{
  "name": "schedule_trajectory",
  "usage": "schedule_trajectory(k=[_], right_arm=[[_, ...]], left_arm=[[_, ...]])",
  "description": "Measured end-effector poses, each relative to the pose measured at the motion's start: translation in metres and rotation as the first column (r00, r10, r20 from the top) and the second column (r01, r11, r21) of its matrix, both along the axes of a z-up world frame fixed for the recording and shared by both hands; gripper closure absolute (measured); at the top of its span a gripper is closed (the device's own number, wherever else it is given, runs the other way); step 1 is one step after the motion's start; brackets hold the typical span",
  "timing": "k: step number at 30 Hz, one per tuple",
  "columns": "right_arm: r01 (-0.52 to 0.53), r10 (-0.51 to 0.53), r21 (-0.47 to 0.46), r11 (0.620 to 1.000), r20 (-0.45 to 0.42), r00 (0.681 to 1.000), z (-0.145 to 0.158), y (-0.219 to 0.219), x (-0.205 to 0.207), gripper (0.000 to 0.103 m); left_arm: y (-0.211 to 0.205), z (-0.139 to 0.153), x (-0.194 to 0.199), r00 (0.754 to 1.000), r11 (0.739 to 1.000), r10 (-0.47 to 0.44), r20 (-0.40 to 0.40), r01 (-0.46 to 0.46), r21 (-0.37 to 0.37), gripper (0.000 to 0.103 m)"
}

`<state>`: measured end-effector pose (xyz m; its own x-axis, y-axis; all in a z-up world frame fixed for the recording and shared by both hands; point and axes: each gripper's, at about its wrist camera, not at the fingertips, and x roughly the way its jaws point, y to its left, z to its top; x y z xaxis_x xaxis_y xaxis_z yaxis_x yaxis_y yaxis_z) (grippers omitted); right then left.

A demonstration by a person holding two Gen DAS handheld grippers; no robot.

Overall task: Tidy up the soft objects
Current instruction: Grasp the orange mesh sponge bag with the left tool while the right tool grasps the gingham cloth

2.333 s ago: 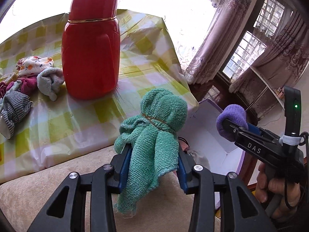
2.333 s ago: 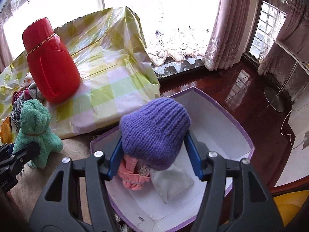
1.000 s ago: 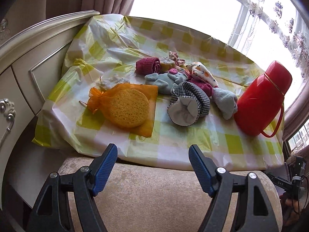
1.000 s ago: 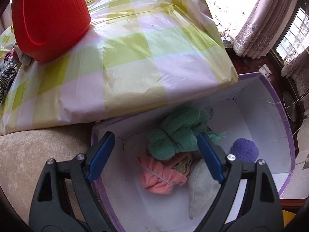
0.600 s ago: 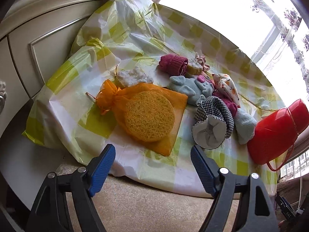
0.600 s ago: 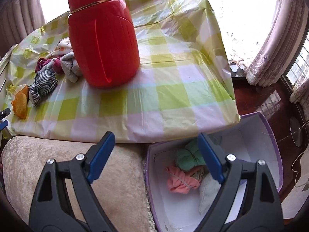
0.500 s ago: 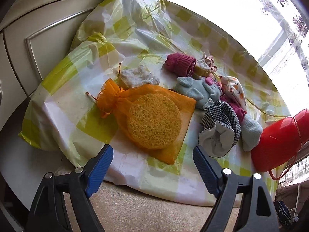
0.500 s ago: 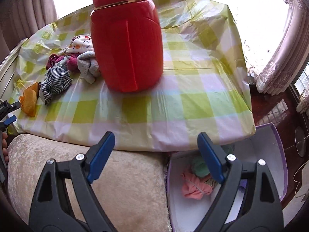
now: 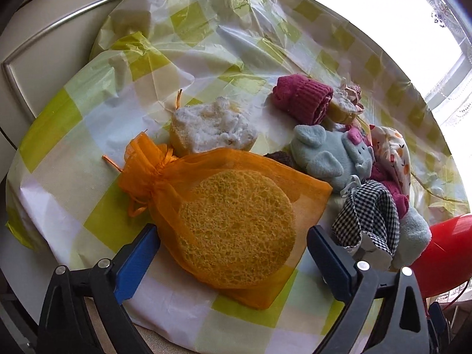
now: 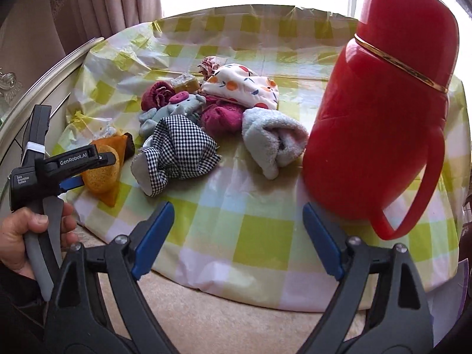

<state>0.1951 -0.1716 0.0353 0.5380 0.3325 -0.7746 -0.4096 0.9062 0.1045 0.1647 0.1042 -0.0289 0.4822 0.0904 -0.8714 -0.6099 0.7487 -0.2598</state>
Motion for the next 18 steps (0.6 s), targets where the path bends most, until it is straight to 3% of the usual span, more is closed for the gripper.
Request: schedule_trajectory(k=[4, 8, 12, 18], right_arm=[[-0.02, 0.021, 0.036, 0.999, -0.02, 1.0, -0.006, 0.032, 0.015, 0.012], [-0.035, 0.036, 0.026, 0.999, -0.03, 0.999, -0.015, 0.056, 0.033, 0.012], [-0.049, 0.05, 0.018, 0.999, -0.039, 0.998, -0.022, 0.074, 0.047, 0.012], [-0.08, 0.079, -0.022, 0.997, -0.049, 0.996, -0.031, 0.1, 0.058, 0.012]], left_arm=[[-0.005, -0.004, 0.003, 1.0, 0.999, -0.015, -0.023, 0.015, 0.03, 0.004], [-0.011, -0.004, 0.005, 0.999, 0.995, -0.016, -0.042, 0.02, 0.094, 0.02], [-0.013, -0.002, 0.002, 0.999, 0.994, -0.023, -0.022, 0.025, 0.103, 0.02], [-0.008, 0.01, -0.017, 0.998, 0.992, 0.032, 0.059, -0.038, 0.118, 0.021]])
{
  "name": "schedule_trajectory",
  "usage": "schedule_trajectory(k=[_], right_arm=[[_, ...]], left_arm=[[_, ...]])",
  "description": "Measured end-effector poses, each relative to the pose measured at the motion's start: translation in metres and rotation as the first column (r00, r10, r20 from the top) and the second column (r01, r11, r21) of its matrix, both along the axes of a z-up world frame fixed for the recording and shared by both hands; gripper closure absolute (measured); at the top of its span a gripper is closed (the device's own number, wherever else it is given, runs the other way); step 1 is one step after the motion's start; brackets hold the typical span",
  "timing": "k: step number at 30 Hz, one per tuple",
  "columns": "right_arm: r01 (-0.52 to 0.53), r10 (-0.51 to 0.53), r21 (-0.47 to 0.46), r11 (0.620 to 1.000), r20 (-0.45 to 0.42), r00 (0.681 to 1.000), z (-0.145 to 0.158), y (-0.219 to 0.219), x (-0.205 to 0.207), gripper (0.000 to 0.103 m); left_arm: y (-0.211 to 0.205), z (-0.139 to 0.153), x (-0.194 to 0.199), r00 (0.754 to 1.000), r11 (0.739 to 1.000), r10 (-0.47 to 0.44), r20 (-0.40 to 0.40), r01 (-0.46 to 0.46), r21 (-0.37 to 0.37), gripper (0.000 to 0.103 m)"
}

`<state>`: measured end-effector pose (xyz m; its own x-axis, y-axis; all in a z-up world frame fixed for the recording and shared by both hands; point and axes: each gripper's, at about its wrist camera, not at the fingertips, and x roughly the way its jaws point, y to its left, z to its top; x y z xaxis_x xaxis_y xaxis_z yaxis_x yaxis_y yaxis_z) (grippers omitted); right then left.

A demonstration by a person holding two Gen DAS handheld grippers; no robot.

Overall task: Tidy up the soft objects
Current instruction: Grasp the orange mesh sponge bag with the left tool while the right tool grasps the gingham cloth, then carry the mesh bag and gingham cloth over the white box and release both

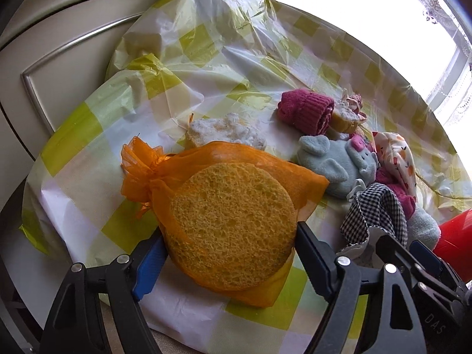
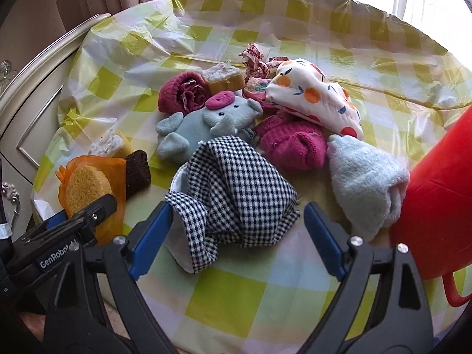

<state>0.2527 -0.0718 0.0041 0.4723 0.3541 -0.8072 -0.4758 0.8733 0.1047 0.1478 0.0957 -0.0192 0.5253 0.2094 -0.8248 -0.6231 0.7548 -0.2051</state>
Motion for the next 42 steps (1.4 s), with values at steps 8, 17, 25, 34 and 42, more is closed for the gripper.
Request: schedule_trajectory(k=[8, 17, 25, 34, 42], right_arm=[[-0.024, 0.024, 0.003, 1.0, -0.085, 0.996, -0.022, 0.016, 0.012, 0.022], [-0.058, 0.059, 0.032, 0.998, -0.055, 0.997, -0.013, 0.01, -0.007, 0.073], [-0.009, 0.008, 0.056, 0.998, 0.009, 1.0, 0.011, -0.028, -0.033, 0.074], [0.092, -0.09, 0.082, 0.992, -0.028, 0.996, 0.018, -0.096, -0.063, 0.074], [0.165, -0.163, 0.079, 0.983, -0.032, 0.986, 0.023, -0.151, -0.085, 0.074]], left_arm=[[0.002, 0.003, -0.004, 0.999, 1.0, 0.006, 0.032, -0.006, -0.004, 0.021], [0.003, 0.005, -0.01, 0.998, 1.0, 0.012, 0.063, -0.012, -0.005, 0.021], [-0.009, 0.02, -0.019, 0.995, 1.0, -0.02, 0.101, 0.018, 0.022, 0.021], [-0.058, 0.038, -0.037, 0.984, 0.991, -0.131, 0.122, 0.127, 0.04, 0.021], [-0.114, 0.048, -0.046, 0.958, 0.963, -0.265, 0.112, 0.258, 0.071, 0.021]])
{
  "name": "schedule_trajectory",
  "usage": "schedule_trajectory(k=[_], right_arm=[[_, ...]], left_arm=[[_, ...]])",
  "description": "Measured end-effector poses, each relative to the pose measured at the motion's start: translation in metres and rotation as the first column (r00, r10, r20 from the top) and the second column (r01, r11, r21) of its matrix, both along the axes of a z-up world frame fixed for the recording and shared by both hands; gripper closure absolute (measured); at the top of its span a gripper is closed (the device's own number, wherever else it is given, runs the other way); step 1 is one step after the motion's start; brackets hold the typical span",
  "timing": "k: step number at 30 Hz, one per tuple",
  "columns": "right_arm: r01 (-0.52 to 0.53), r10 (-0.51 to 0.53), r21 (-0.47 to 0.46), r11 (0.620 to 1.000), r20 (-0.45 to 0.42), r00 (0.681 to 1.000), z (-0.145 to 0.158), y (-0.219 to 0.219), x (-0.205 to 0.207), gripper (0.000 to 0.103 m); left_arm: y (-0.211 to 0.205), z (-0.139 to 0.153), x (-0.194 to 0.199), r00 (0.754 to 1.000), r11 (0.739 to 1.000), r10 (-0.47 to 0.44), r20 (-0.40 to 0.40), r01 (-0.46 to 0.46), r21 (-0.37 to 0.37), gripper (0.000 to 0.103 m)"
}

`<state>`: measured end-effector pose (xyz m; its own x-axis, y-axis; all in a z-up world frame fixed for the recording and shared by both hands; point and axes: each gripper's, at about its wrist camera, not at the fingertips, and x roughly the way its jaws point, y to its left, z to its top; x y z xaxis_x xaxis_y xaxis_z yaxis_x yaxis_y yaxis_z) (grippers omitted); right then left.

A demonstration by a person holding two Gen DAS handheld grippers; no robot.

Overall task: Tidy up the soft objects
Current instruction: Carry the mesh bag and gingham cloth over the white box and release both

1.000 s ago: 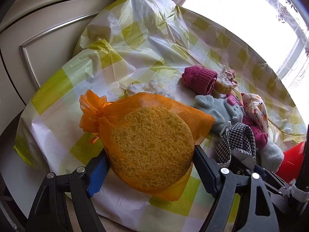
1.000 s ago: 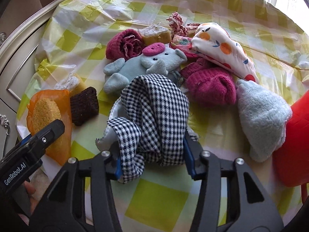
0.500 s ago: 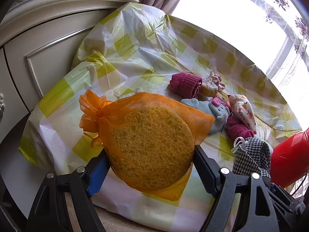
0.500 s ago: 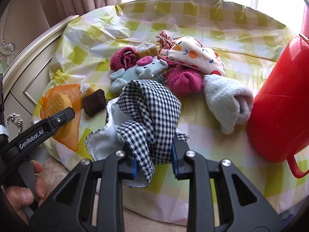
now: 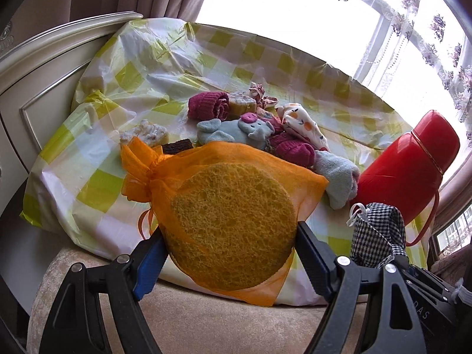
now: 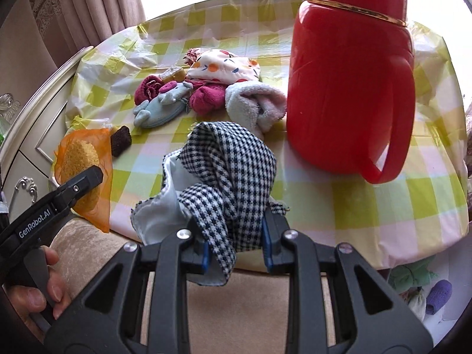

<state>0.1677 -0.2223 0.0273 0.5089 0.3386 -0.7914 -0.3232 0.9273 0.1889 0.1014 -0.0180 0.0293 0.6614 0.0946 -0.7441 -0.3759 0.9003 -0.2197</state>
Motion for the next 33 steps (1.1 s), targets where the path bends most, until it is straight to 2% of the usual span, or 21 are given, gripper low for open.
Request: schedule_trajectory(k=[12, 20, 26, 30, 33], right_arm=[[0.11, -0.109, -0.035, 0.993, 0.013, 0.994, 0.008, -0.077, -0.027, 0.074], [0.232, -0.231, -0.081, 0.969, 0.022, 0.973, 0.012, -0.144, -0.048, 0.073], [0.335, -0.334, -0.123, 0.934, 0.03, 0.942, 0.019, -0.198, -0.069, 0.073], [0.393, -0.391, -0.151, 0.907, 0.041, 0.919, 0.022, -0.229, -0.087, 0.068], [0.431, -0.431, -0.159, 0.888, 0.039, 0.902, 0.023, -0.248, -0.1, 0.065]], left_arm=[[-0.081, 0.005, -0.005, 0.981, 0.981, -0.194, -0.021, 0.195, 0.02, 0.021], [-0.133, 0.008, -0.007, 0.947, 0.947, -0.32, -0.032, 0.321, 0.023, 0.021], [-0.186, 0.013, -0.013, 0.886, 0.885, -0.463, -0.017, 0.464, 0.032, 0.021], [-0.219, 0.013, -0.019, 0.832, 0.831, -0.555, -0.018, 0.555, 0.028, 0.021], [-0.243, 0.014, -0.026, 0.782, 0.781, -0.623, -0.021, 0.624, 0.029, 0.02]])
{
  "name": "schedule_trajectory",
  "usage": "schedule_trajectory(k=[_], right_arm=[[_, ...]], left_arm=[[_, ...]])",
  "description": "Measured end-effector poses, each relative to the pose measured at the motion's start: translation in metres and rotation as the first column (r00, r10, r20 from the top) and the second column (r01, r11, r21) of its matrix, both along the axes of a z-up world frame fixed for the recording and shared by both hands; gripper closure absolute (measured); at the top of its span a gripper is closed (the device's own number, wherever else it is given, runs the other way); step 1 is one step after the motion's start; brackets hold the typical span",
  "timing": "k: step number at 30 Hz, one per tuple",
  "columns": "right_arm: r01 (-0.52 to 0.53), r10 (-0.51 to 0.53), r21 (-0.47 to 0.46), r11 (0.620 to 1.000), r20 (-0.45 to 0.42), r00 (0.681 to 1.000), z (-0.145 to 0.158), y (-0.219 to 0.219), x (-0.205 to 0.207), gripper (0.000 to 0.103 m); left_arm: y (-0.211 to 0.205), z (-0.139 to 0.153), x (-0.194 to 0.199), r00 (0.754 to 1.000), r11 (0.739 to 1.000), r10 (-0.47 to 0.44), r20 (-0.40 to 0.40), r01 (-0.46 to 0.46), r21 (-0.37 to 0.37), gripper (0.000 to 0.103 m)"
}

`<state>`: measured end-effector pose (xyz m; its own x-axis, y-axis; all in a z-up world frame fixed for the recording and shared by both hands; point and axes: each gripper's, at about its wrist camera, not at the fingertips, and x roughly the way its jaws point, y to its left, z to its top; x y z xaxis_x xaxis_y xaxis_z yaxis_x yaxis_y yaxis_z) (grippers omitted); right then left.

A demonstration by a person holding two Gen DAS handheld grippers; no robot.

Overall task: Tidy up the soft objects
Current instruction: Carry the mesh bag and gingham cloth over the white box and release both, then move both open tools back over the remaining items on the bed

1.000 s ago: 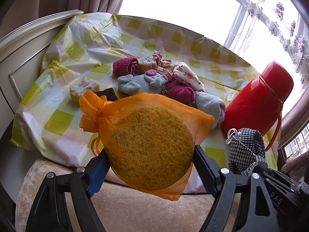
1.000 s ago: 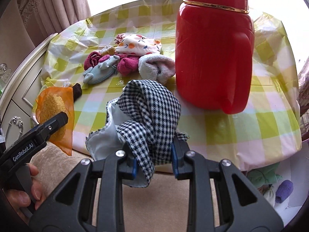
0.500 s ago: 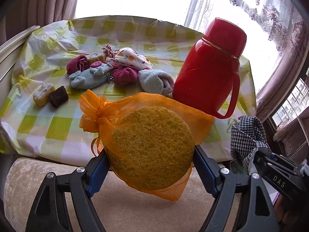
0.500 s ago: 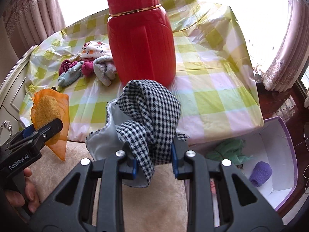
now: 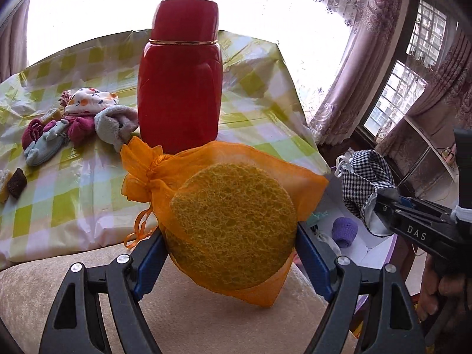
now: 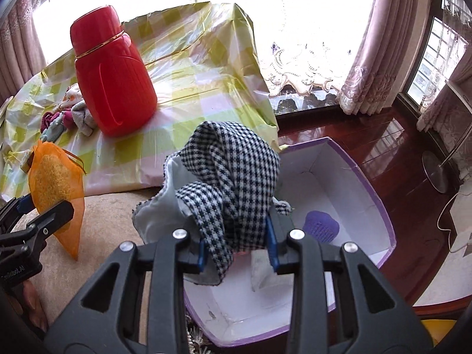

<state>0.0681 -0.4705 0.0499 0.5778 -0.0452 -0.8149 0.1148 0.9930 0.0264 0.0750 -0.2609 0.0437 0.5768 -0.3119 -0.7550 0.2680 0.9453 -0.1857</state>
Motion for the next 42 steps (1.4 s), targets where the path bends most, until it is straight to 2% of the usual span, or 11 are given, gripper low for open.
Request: schedule_trajectory(k=[3, 7, 9, 12, 15, 19, 23, 26, 31, 36, 42], right_arm=[[0.043, -0.043, 0.002, 0.999, 0.003, 0.999, 0.002, -0.017, -0.012, 0.056], [0.096, -0.096, -0.002, 0.995, 0.015, 0.995, 0.005, -0.035, -0.023, 0.041], [0.114, -0.114, -0.012, 0.993, 0.028, 0.993, 0.007, -0.04, -0.027, 0.026], [0.121, -0.12, -0.022, 0.992, 0.035, 0.992, 0.008, -0.042, -0.028, 0.021], [0.109, -0.108, -0.033, 0.994, 0.027, 0.994, 0.007, -0.036, -0.024, 0.019], [0.078, -0.076, -0.078, 0.994, 0.028, 0.997, 0.006, -0.02, -0.02, 0.015], [0.052, -0.047, -0.114, 0.992, 0.048, 0.998, 0.009, 0.002, -0.017, 0.011], [0.016, -0.008, -0.113, 0.993, 0.071, 0.997, 0.01, 0.02, -0.012, 0.01], [-0.081, 0.091, -0.103, 0.991, 0.09, 0.992, 0.01, 0.056, -0.003, 0.01], [-0.203, 0.205, -0.033, 0.979, 0.085, 0.975, 0.008, 0.098, 0.01, 0.01], [-0.332, 0.333, -0.032, 0.943, 0.078, 0.94, 0.005, 0.157, 0.029, 0.01]], left_arm=[[-0.024, 0.001, -0.009, 0.996, 0.996, -0.084, -0.011, 0.084, -0.01, 0.02], [-0.051, -0.007, -0.013, 0.976, 0.979, -0.199, -0.083, 0.194, -0.061, 0.017], [-0.06, -0.012, -0.014, 0.971, 0.977, -0.212, -0.107, 0.21, -0.029, 0.017], [-0.06, -0.013, -0.016, 0.973, 0.98, -0.2, -0.118, 0.2, -0.013, 0.016], [-0.044, -0.012, -0.015, 0.974, 0.984, -0.173, -0.144, 0.165, -0.069, 0.015], [-0.013, -0.006, -0.017, 0.992, 0.995, -0.087, -0.093, 0.082, -0.056, 0.015], [0.027, -0.003, -0.017, 0.998, 0.998, 0.045, -0.049, -0.043, 0.048, 0.015], [0.059, -0.003, -0.019, 0.989, 0.98, 0.148, -0.016, -0.144, 0.139, 0.015], [0.113, -0.001, -0.025, 0.964, 0.95, 0.263, 0.023, -0.264, 0.168, 0.015], [0.164, 0.0, -0.028, 0.94, 0.932, 0.34, 0.012, -0.339, 0.133, 0.015], [0.213, -0.004, -0.022, 0.906, 0.905, 0.422, -0.011, -0.421, 0.059, 0.015]])
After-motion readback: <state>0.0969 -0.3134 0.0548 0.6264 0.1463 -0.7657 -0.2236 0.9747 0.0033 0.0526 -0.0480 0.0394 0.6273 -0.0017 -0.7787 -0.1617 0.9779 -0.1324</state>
